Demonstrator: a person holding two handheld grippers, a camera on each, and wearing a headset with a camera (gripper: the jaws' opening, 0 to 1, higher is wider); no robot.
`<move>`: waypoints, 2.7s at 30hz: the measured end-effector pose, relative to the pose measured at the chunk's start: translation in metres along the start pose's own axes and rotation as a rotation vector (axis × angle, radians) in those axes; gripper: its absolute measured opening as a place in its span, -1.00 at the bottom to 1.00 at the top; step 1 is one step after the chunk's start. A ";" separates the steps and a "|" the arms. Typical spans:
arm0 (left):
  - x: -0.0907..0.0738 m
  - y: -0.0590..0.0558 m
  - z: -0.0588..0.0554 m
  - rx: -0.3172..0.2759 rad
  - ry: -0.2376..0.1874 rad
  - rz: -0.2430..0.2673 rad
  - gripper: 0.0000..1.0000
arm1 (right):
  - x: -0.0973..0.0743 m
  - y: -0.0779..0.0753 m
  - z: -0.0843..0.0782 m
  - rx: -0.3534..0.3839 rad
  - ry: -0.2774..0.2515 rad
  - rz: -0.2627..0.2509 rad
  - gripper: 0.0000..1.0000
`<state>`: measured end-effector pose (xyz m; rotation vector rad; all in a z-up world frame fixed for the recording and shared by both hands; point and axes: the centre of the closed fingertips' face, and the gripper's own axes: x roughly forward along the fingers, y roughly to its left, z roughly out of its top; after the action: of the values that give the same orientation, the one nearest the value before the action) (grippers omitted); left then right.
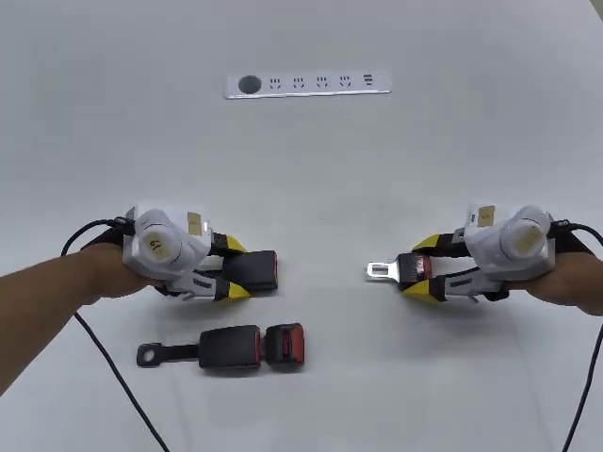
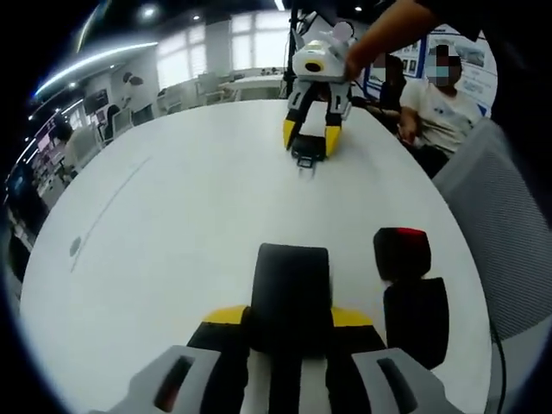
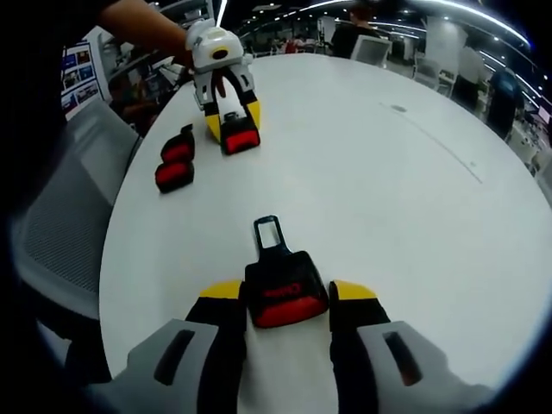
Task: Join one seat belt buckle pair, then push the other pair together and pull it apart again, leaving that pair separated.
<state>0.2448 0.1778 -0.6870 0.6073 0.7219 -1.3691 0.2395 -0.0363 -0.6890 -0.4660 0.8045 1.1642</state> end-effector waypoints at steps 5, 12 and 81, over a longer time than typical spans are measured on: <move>0.001 0.000 -0.002 0.037 0.022 -0.023 -0.31 | 0.002 -0.001 -0.001 -0.016 0.012 0.000 -0.28; 0.001 0.000 -0.003 0.042 0.036 -0.029 -0.32 | 0.006 0.000 0.003 -0.012 0.019 -0.002 -0.28; 0.003 0.000 -0.003 0.070 0.090 -0.055 -0.34 | 0.102 0.047 0.109 -0.059 -0.097 0.052 -0.30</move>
<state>0.2441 0.1784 -0.6914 0.7120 0.7702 -1.4300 0.2471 0.1199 -0.6931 -0.4361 0.7031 1.2517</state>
